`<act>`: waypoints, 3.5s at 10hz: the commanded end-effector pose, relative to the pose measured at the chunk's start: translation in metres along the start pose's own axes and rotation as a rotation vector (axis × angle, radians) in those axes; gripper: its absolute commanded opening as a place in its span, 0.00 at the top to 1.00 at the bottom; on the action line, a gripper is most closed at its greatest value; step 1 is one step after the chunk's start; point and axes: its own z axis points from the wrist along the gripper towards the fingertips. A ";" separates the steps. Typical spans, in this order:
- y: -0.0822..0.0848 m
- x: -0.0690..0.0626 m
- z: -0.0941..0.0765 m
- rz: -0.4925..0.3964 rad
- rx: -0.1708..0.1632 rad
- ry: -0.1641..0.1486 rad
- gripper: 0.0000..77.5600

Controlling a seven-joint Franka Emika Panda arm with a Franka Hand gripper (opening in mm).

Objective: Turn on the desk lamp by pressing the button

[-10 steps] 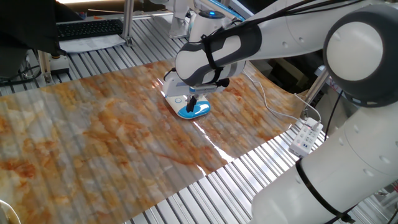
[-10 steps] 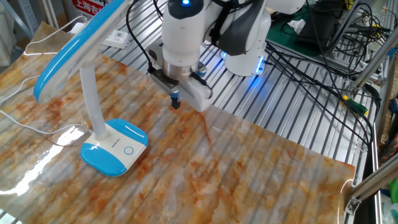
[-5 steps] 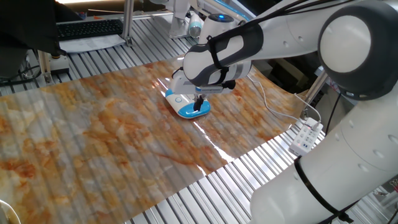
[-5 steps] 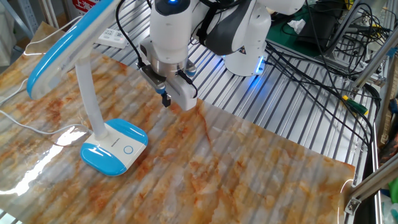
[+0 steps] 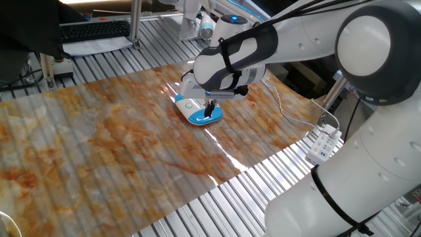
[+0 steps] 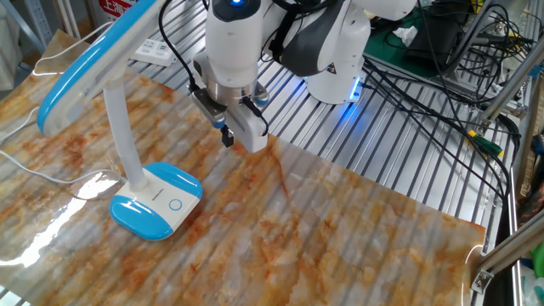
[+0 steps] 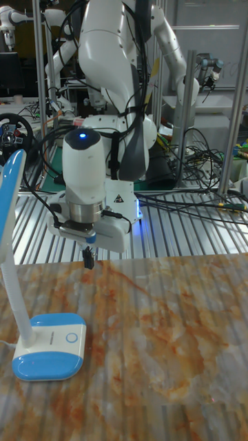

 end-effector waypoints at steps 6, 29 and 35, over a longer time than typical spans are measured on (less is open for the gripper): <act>0.000 -0.001 -0.001 0.004 -0.014 0.023 1.00; 0.062 -0.027 0.027 0.572 -0.032 0.035 1.00; 0.082 -0.033 0.029 0.688 -0.024 0.031 1.00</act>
